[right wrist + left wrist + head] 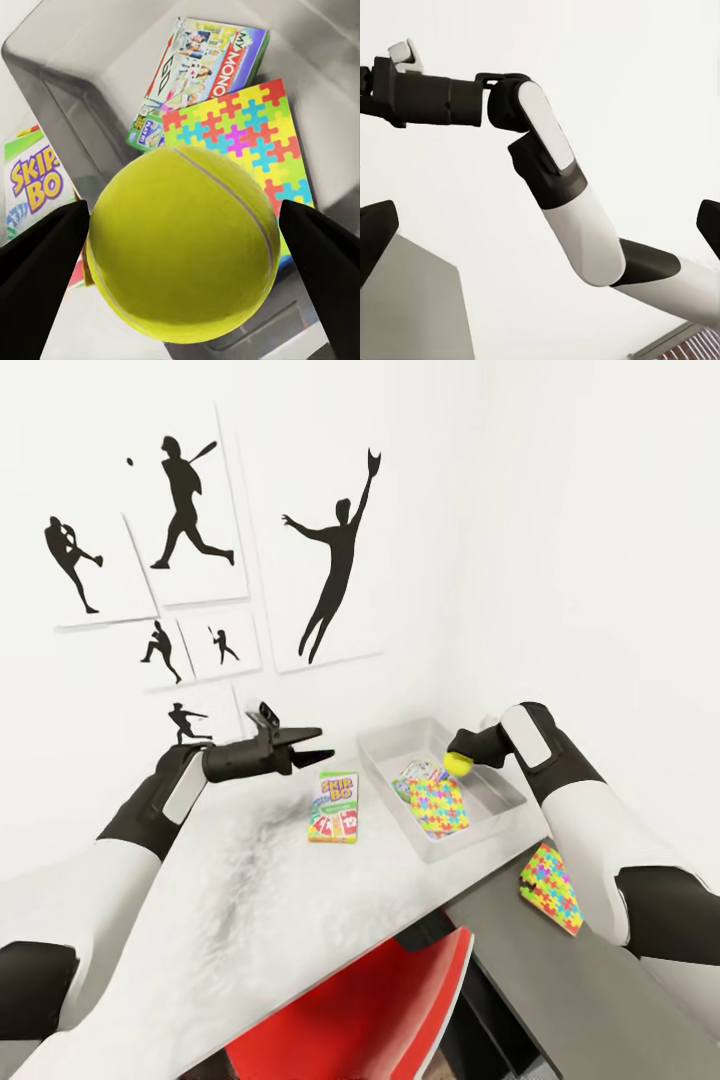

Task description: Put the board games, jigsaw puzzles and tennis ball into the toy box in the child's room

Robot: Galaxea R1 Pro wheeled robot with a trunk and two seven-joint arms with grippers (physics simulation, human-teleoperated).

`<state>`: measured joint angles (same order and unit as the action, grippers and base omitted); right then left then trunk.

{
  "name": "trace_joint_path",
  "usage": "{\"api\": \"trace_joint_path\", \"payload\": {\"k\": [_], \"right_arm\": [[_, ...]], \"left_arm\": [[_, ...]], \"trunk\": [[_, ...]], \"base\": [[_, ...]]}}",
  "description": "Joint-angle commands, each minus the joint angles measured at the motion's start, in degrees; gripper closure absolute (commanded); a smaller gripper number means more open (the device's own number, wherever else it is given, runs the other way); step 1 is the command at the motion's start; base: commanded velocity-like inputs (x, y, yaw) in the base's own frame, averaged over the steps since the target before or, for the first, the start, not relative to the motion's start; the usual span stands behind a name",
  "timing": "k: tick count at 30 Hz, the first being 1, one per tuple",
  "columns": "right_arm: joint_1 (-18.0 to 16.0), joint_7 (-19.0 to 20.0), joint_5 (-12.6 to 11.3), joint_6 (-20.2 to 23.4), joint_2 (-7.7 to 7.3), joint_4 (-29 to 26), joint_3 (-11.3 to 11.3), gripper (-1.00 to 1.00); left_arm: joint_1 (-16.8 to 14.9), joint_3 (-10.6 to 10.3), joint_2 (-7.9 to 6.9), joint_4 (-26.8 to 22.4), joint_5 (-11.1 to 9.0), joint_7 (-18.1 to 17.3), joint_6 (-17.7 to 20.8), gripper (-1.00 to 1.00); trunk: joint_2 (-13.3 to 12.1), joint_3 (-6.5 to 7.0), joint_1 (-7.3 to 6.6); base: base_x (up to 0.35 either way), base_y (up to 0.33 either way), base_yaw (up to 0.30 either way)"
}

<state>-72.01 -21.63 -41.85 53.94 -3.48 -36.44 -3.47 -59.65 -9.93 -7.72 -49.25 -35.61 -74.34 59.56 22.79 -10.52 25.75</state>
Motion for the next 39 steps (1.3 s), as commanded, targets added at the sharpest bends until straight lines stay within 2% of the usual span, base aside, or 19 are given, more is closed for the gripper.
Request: {"api": "trace_joint_path", "payload": {"k": [1,5,11,15,18,26,32,39], "right_arm": [[-0.1,-0.5,-0.6,0.1,-0.12,0.0,-0.3,1.0],[-0.1,-0.5,-0.6,0.3,-0.32,0.0,-0.3,1.0],[-0.1,-0.8,-0.5,0.5,-0.63,0.0,-0.3,1.0],[-0.1,-4.4,-0.6,0.5,-0.29,0.4,-0.3,1.0],[-0.1,-6.6,-0.8,0.6,-0.14,1.2,-0.3,1.0],[-0.3,-7.5,-0.6,0.7,-0.66,1.6,-0.3,1.0],[-0.8,-7.5,-0.5,3.0,-0.89,1.4,-0.3,1.0],[-1.2,-7.5,-0.4,3.7,-1.07,1.0,-0.3,1.0]], "left_arm": [[-0.9,-0.2,-0.03,0.5,-0.2,-0.2,0.4,-1.0],[-3.4,-0.2,0.06,2.8,-0.1,-0.2,0.4,-1.0],[-10.2,-0.3,1.34,10.4,-0.1,-0.1,0.4,-1.0],[-16.0,-0.5,2.57,16.5,0.0,-0.1,0.4,-1.0],[-18.2,-0.5,3.1,19.8,0.1,-0.1,0.4,-1.0],[-18.9,-0.8,3.62,21.1,0.4,-0.1,0.4,-1.0],[-18.9,-0.8,3.86,21.2,0.4,-0.1,0.4,-1.0],[-18.9,-0.9,3.93,22.0,0.6,-0.1,0.4,-1.0]], "trunk": [[0.1,-0.22,0.03],[0.1,-0.6,0.03],[0.1,-1.17,0.03],[0.1,-1.54,0.03],[0.1,-1.83,0.03],[0.1,-2.58,0.03],[0.1,-3.15,0.03],[0.1,-3.81,0.03]], "base": [[0.0,0.0,0.0],[0.0,0.0,0.0],[0.0,0.0,0.0],[0.0,0.0,0.0],[0.0,0.0,0.0],[0.0,0.0,0.0],[0.0,0.0,0.0],[0.0,0.0,0.0]]}}
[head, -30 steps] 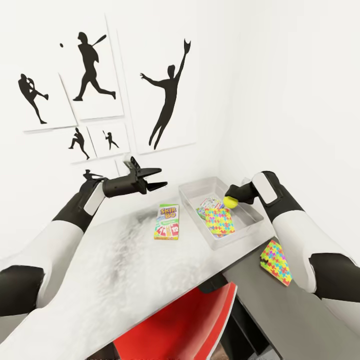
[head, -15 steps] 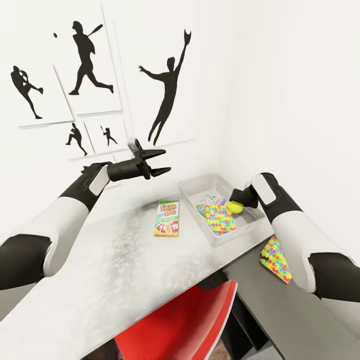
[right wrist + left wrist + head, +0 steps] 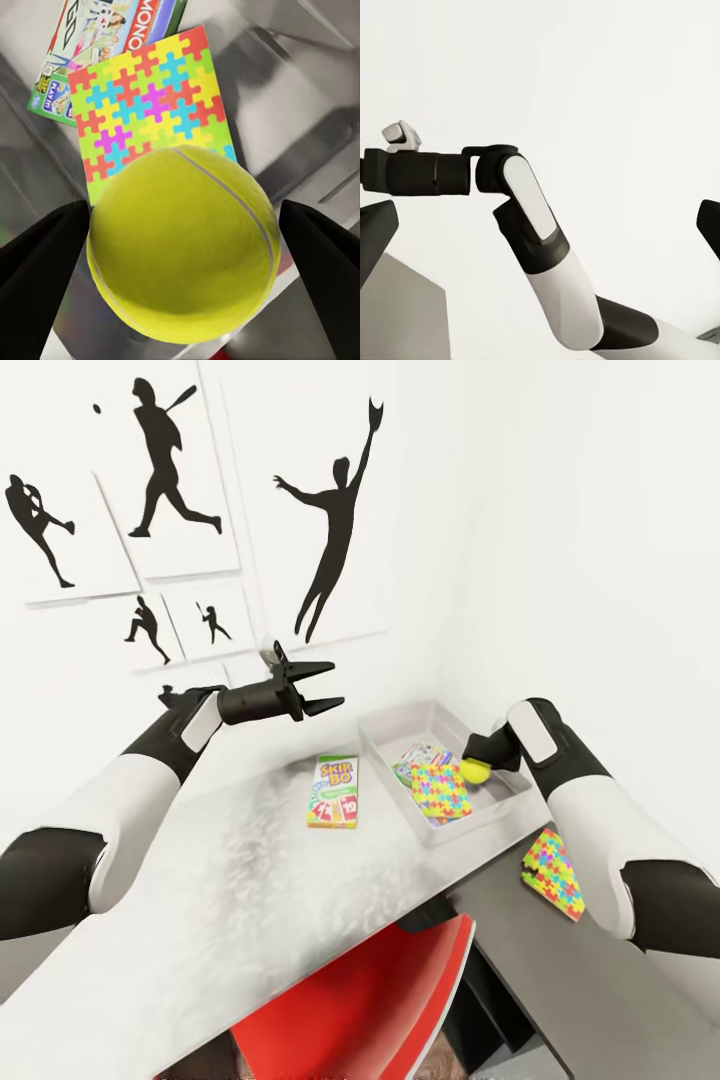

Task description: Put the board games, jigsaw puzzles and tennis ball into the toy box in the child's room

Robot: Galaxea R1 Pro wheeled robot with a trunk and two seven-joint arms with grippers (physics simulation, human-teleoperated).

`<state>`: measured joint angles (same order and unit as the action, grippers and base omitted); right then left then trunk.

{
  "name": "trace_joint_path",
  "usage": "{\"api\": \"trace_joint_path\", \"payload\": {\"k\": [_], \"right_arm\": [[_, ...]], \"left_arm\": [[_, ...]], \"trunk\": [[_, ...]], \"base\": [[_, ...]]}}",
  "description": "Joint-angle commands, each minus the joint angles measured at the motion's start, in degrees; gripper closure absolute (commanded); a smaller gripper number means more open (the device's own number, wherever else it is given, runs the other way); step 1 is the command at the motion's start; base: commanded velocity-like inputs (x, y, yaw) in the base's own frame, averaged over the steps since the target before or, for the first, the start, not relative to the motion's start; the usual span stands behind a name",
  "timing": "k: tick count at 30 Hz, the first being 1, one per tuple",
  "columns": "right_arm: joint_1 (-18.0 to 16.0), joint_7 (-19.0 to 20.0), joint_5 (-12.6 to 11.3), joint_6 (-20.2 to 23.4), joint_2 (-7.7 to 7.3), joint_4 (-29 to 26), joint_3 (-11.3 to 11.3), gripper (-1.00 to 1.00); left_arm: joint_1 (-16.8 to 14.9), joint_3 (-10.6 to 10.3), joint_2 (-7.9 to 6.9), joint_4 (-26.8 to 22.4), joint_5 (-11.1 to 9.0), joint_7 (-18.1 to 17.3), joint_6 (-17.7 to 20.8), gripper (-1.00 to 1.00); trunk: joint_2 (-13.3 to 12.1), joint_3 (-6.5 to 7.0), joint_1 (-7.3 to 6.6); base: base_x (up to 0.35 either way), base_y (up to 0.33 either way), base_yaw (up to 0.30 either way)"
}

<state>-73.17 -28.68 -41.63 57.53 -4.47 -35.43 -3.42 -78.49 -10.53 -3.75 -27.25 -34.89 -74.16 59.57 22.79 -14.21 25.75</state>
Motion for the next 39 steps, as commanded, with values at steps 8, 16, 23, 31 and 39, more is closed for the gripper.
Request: {"api": "trace_joint_path", "payload": {"k": [8,16,23,31,39], "right_arm": [[-3.4,-0.6,-0.6,0.7,-0.18,0.2,-0.4,1.0],[-8.3,-5.3,-0.6,2.1,-0.5,0.6,-0.4,1.0],[-8.6,-8.5,-0.6,2.3,-1.4,1.0,-0.4,1.0],[-8.5,-8.5,-0.8,2.1,-1.95,4.1,-0.4,1.0],[-8.4,-8.4,-0.8,1.8,-1.94,5.7,-0.4,1.0]], "left_arm": [[-0.1,-0.2,-0.17,0.2,-0.1,-0.3,0.4,-1.0],[-0.1,-0.2,-0.12,0.2,-0.1,-0.3,0.4,-1.0],[-0.1,-0.2,-0.2,0.2,-0.1,-0.3,0.4,-1.0],[-0.1,-0.2,-0.34,0.1,-0.2,-0.3,0.4,-1.0],[-0.1,-0.2,-0.23,0.1,-0.3,-0.4,0.4,-1.0]], "trunk": [[0.1,-0.87,0.03],[0.1,-1.63,0.03],[0.1,-2.29,0.03],[0.1,-3.05,0.03],[0.1,-3.8,0.03]], "base": [[0.0,0.0,0.0],[0.0,0.0,0.0],[0.0,0.0,0.0],[0.0,0.0,0.0],[0.0,0.0,0.0]]}}
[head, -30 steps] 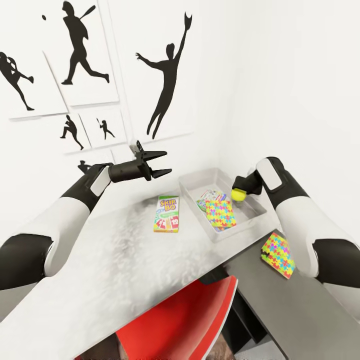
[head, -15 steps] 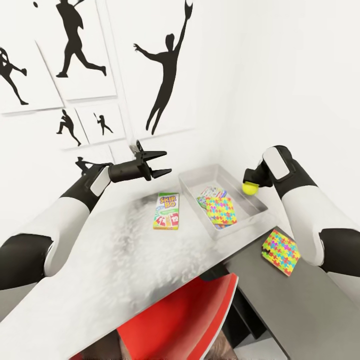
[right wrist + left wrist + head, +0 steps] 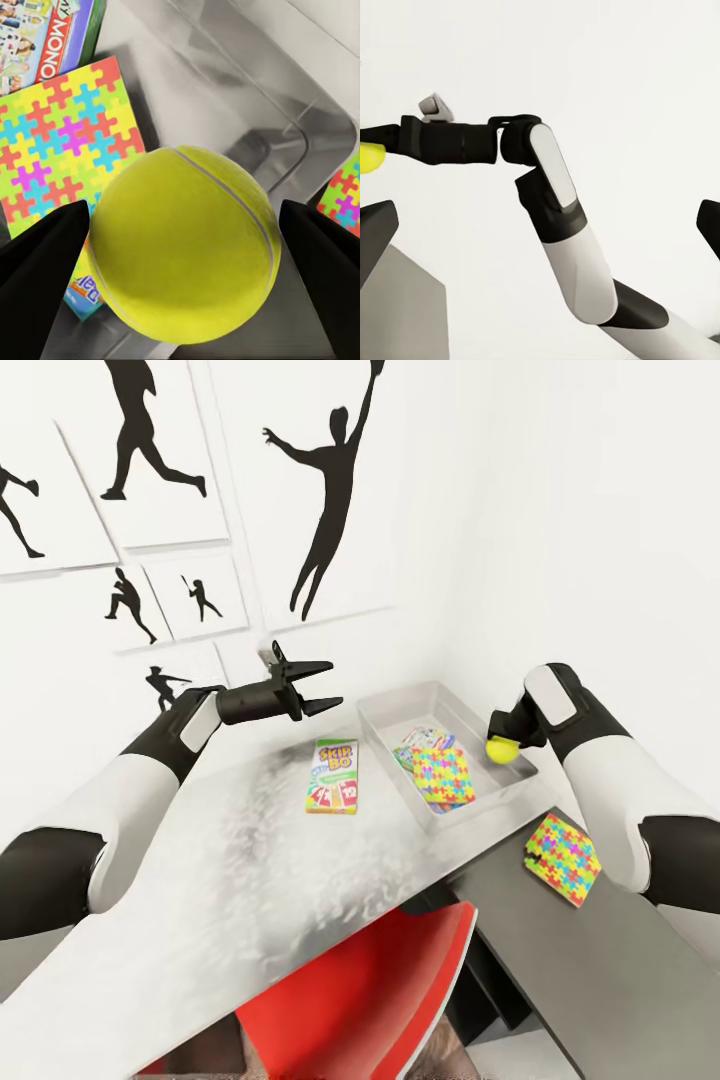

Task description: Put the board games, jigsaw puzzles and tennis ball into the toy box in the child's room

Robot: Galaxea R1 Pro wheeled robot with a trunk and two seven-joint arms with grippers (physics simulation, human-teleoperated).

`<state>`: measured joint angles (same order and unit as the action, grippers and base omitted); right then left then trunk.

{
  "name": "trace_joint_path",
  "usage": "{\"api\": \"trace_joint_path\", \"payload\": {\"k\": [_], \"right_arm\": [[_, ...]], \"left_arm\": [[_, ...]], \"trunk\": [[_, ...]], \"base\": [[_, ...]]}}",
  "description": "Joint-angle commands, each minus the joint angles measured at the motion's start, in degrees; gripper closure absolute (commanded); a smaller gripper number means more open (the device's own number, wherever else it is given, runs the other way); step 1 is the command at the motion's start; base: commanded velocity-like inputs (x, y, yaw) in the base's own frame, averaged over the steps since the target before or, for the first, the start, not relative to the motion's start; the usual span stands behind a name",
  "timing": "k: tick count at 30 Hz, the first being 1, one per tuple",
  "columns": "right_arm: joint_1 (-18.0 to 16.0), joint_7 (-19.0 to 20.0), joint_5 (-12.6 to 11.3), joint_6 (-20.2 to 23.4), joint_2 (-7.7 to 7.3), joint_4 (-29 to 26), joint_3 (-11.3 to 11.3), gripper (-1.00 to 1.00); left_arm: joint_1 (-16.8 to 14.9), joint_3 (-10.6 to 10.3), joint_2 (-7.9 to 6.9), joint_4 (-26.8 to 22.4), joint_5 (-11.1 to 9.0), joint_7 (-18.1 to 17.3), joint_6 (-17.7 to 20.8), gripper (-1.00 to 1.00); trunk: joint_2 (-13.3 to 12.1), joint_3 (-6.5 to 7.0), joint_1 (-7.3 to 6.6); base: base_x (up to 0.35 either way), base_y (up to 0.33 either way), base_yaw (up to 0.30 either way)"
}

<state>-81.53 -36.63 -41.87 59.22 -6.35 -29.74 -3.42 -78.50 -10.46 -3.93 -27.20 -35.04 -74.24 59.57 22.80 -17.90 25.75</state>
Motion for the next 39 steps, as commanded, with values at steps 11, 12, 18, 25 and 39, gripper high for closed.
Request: {"api": "trace_joint_path", "payload": {"k": [11,12,18,25,39], "right_arm": [[-0.3,-0.5,-0.4,-0.2,-0.1,1.9,-0.3,1.0],[-0.4,-0.5,-0.4,-0.2,-0.12,1.9,-0.3,1.0],[-2.5,-0.6,-0.3,-0.1,-0.07,1.8,-0.4,1.0],[-2.9,-0.6,-0.2,-0.2,-0.06,1.8,-0.4,1.0],[-2.9,-0.6,-0.1,-0.4,-0.15,1.8,-0.4,1.0]], "left_arm": [[-0.1,-0.3,-0.15,0.0,-0.3,-0.3,0.4,-1.0],[-0.1,-0.3,-0.14,0.0,-0.3,-0.3,0.4,-1.0],[-0.1,-0.3,-0.27,0.0,-0.4,-0.3,0.4,-1.0],[-0.1,-0.3,-0.37,-0.1,-0.4,-0.4,0.4,-1.0],[-0.1,-0.3,-0.45,-0.1,-0.4,-0.4,0.4,-1.0]], "trunk": [[0.1,-1.15,0.03],[0.1,-1.24,0.03],[0.1,-1.81,0.03],[0.1,-2.47,0.03],[0.1,-3.79,0.03]], "base": [[0.0,0.0,0.0],[0.0,0.0,0.0],[0.0,0.0,0.0],[0.0,0.0,0.0],[0.0,0.0,0.0]]}}
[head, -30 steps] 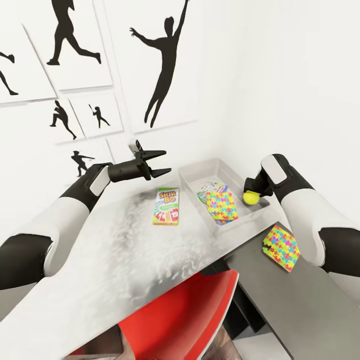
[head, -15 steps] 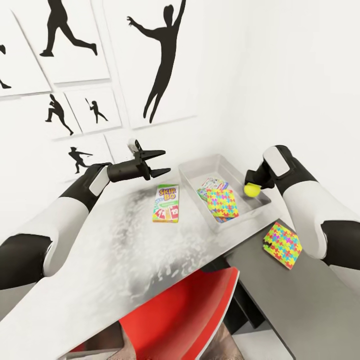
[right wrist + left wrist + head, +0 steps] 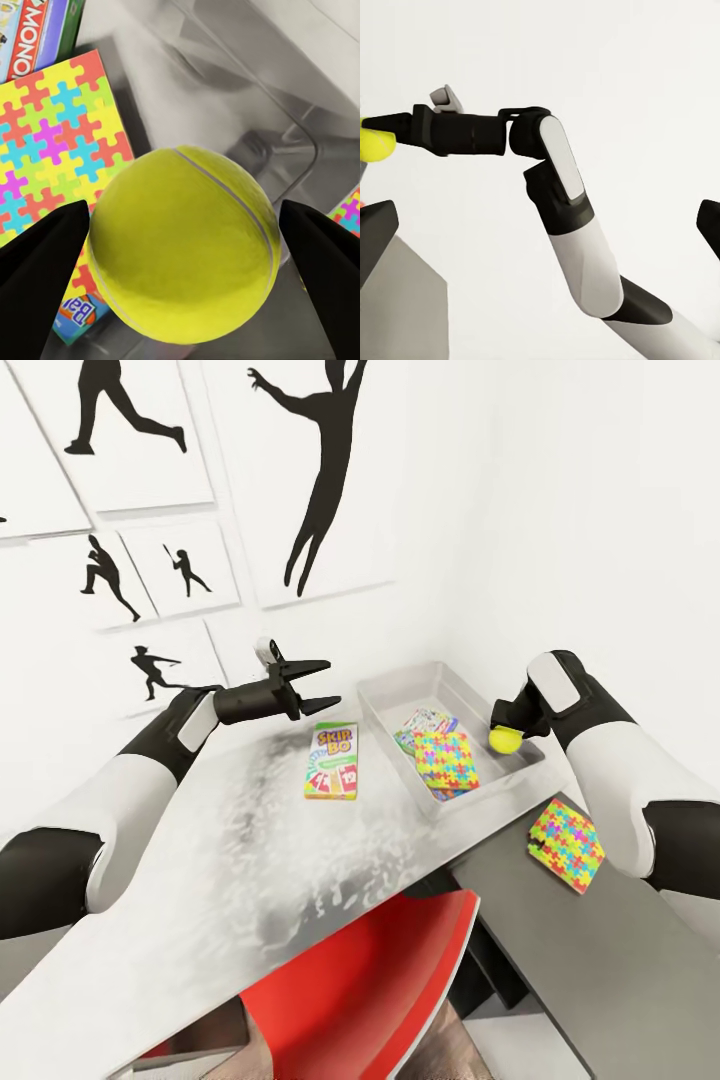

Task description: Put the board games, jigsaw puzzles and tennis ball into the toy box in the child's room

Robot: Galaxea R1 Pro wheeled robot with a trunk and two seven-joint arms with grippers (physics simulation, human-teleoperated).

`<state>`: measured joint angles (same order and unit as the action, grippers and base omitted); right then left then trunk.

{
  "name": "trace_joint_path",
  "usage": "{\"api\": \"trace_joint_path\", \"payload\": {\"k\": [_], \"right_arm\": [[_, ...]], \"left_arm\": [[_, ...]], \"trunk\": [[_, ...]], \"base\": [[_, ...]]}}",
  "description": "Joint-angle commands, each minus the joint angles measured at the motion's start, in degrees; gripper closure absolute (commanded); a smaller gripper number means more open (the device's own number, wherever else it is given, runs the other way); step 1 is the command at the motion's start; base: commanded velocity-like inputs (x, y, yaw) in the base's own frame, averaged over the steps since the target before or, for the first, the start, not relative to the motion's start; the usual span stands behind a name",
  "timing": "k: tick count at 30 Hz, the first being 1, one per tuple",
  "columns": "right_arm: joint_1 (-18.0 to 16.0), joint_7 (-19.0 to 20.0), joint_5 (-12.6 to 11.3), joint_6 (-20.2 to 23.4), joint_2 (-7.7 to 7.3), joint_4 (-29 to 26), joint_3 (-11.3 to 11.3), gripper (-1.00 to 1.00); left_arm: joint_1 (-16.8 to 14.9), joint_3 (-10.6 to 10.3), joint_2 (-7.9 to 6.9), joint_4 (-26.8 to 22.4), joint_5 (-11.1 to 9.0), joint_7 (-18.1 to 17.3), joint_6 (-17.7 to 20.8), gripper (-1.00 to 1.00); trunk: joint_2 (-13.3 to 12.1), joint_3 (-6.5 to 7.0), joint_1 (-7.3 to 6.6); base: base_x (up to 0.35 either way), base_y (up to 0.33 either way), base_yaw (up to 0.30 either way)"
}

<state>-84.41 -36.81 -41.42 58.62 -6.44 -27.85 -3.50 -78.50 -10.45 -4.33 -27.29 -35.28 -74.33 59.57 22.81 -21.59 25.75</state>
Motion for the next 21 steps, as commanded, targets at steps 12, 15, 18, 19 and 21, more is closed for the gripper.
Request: {"api": "trace_joint_path", "payload": {"k": [12,15,18,19,21], "right_arm": [[-0.1,-0.5,-0.5,-0.2,-0.19,-0.8,-0.3,1.0],[-0.1,-0.5,-0.6,-0.3,-0.31,-0.9,-0.3,1.0],[-0.2,-0.5,-0.5,-0.5,-0.45,-0.9,-0.3,1.0],[-0.3,-0.5,-0.5,-0.6,-0.46,-0.9,-0.3,1.0],[-0.4,-0.5,-0.5,-0.6,-0.48,-0.9,-0.3,1.0]], "left_arm": [[-0.1,-0.3,-0.06,0.0,-0.1,-0.3,0.4,-1.0],[-0.1,-0.3,-0.06,0.0,-0.1,-0.3,0.4,-1.0],[-0.1,-0.3,-0.06,0.0,-0.1,-0.3,0.4,-1.0],[-0.1,-0.3,-0.06,0.0,-0.1,-0.3,0.4,-1.0],[-0.1,-0.3,-0.06,0.0,-0.1,-0.3,0.4,-1.0]], "trunk": [[0.1,-1.24,0.03],[0.1,-1.5,0.03],[0.1,-1.6,0.03],[0.1,-1.62,0.03],[0.1,-1.63,0.03]], "base": [[0.0,0.0,0.0],[0.0,0.0,0.0],[0.0,0.0,0.0],[0.0,0.0,0.0],[0.0,0.0,0.0]]}}
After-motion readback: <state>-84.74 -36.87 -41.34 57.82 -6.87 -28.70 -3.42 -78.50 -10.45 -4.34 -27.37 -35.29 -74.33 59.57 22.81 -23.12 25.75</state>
